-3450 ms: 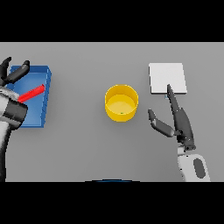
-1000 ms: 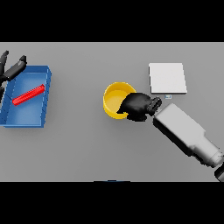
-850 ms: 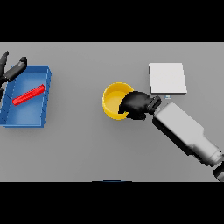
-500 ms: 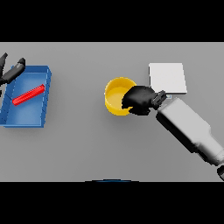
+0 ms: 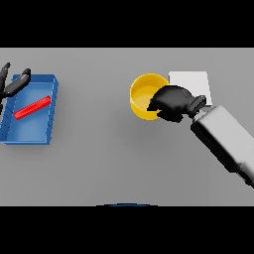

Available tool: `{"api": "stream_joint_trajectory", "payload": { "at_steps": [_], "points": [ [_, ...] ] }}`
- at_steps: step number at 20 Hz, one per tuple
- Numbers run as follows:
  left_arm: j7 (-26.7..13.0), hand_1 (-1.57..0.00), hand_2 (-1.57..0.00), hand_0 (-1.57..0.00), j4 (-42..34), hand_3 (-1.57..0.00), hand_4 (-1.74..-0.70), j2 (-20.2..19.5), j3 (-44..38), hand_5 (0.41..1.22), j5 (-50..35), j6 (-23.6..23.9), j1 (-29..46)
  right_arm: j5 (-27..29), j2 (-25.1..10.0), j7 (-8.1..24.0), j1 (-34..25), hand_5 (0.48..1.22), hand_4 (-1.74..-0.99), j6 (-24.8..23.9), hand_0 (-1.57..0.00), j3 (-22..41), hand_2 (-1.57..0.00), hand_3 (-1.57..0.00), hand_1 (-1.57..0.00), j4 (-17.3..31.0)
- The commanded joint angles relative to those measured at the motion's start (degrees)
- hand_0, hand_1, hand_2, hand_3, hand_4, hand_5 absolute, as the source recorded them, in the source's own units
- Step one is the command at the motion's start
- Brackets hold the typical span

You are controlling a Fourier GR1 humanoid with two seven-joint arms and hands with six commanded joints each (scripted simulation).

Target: Pick up the red beaker and tilt it to pour out 1 green nut into yellow bowl. Pick up the yellow bowl and place it on the metallic measuring scale.

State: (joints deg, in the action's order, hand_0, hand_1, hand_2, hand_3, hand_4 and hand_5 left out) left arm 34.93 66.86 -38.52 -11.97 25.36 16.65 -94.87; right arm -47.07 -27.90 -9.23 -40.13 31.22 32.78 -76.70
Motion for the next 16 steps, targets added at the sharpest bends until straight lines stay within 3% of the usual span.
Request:
{"api": "stream_joint_trajectory", "payload": {
  "at_steps": [1, 9, 16],
  "points": [
    [0.02, 0.00, 0.00, 0.00, 0.12, 0.00, -0.72, -0.20, -0.15, 0.694, 0.34, 0.27, -0.16, -0.02, -0.37, 0.68, 0.20, 1.220, -1.740, 0.01, -1.56, -0.45, -1.53, -1.16, -1.57, -0.37],
    [0.03, 0.00, 0.00, 0.00, 1.95, 0.00, -0.73, -1.49, -1.47, 0.724, 1.53, 1.59, -1.43, -0.98, -3.08, 2.35, -0.34, 1.221, -1.741, -4.57, -1.57, -4.60, -1.54, -1.15, -1.57, 4.02],
    [-0.05, 0.00, 0.00, 0.00, 3.75, 0.00, -0.72, -1.80, -1.53, 0.732, 2.19, 2.32, -1.77, -2.12, -3.97, 0.99, -2.17, 1.221, -1.741, -10.61, -1.57, -7.53, -1.52, -1.16, -1.57, 15.63]
  ]
}}
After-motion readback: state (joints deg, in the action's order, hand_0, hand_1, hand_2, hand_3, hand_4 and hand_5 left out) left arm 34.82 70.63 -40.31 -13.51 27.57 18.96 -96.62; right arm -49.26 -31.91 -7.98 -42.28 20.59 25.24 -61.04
